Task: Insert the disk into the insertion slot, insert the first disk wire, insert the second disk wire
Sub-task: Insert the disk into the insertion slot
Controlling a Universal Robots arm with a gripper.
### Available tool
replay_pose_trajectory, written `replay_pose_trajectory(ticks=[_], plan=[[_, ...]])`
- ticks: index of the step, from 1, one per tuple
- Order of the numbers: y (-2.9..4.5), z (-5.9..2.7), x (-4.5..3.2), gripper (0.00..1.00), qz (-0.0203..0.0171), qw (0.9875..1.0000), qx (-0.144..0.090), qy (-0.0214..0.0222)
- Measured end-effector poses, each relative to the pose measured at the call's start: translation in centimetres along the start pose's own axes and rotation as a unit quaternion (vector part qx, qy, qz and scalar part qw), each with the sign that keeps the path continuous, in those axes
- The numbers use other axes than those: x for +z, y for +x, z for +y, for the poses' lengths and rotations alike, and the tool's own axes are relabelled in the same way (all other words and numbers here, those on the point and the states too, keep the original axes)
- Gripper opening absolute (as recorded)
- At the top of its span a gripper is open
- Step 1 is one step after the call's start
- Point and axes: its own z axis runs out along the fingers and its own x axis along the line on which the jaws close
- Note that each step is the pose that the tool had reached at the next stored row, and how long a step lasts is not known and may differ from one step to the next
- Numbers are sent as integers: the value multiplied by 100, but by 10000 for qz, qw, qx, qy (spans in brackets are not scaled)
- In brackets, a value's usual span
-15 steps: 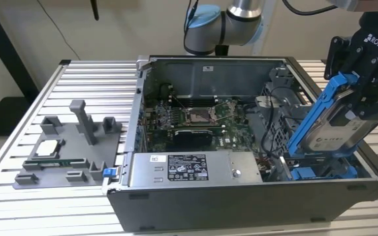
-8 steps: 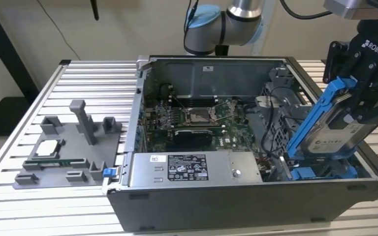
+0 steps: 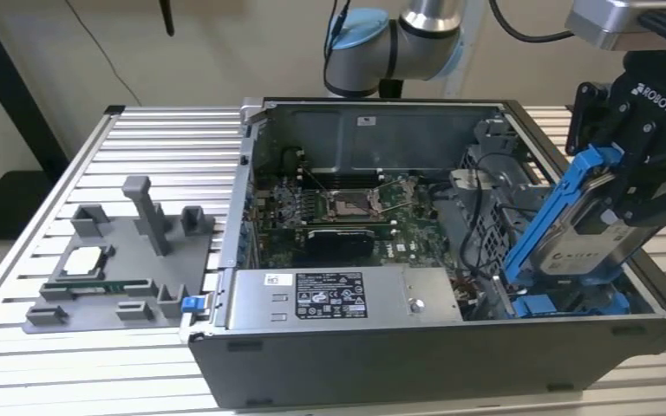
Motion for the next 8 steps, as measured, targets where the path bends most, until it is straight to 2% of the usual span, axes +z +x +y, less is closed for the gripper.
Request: replay_pose_trajectory(ticks=[8], plan=[[0, -8, 57, 0, 0, 10000, 0, 1]])
